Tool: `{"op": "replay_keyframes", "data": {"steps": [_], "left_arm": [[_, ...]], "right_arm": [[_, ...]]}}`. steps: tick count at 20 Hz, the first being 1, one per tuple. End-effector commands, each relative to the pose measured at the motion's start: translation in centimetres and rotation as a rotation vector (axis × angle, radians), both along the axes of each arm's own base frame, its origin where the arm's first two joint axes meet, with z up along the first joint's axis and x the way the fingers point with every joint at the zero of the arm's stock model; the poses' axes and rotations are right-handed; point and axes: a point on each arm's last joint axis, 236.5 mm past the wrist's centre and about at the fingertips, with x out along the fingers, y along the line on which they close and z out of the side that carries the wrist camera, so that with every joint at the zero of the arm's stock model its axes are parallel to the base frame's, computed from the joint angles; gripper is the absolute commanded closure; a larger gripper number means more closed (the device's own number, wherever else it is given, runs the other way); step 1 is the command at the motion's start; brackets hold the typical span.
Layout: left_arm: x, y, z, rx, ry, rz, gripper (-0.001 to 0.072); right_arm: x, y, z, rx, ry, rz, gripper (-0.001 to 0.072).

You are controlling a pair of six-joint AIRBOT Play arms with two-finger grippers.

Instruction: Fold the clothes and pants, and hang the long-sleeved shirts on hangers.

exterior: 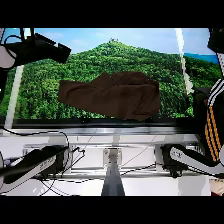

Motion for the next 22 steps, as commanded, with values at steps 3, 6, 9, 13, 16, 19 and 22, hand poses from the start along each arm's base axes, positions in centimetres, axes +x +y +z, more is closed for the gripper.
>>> {"op": "replay_keyframes", "data": {"steps": [3, 6, 9, 13, 16, 19, 22], "left_arm": [[-2.4, -2.3, -0.9, -0.096, 0.121, -0.067, 0.0012], [-3.9, -2.4, -2.2, -0.073, 0.196, -0.100, 0.0012], [-4.1, -2.5, -2.3, -0.071, 0.203, -0.103, 0.0012], [-4.3, -2.5, -2.4, -0.069, 0.212, -0.107, 0.0012], [-4.2, -2.5, -2.4, -0.069, 0.212, -0.107, 0.0012], [-4.3, -2.5, -2.4, -0.070, 0.212, -0.108, 0.0012], [-4.3, -2.5, -2.5, -0.070, 0.213, -0.108, 0.0012]], "right_arm": [[-6.9, 0.8, -10.3, 0.064, 0.412, 0.020, 0.0699], [-12.1, 2.1, -16.8, 0.115, 0.617, 0.023, 0.0700], [-16.3, 4.0, -21.4, 0.174, 0.708, 0.051, 0.0700], [-18.3, 9.2, -25.6, 0.361, 0.603, 0.070, 0.0701], [-19.3, 13.0, -28.0, 0.555, 0.590, -0.029, 0.0658], [-18.2, 15.0, -28.7, 0.703, 0.541, -0.160, 0.0336], [-17.4, 15.8, -28.6, 0.752, 0.531, -0.239, 0.0327]]}}
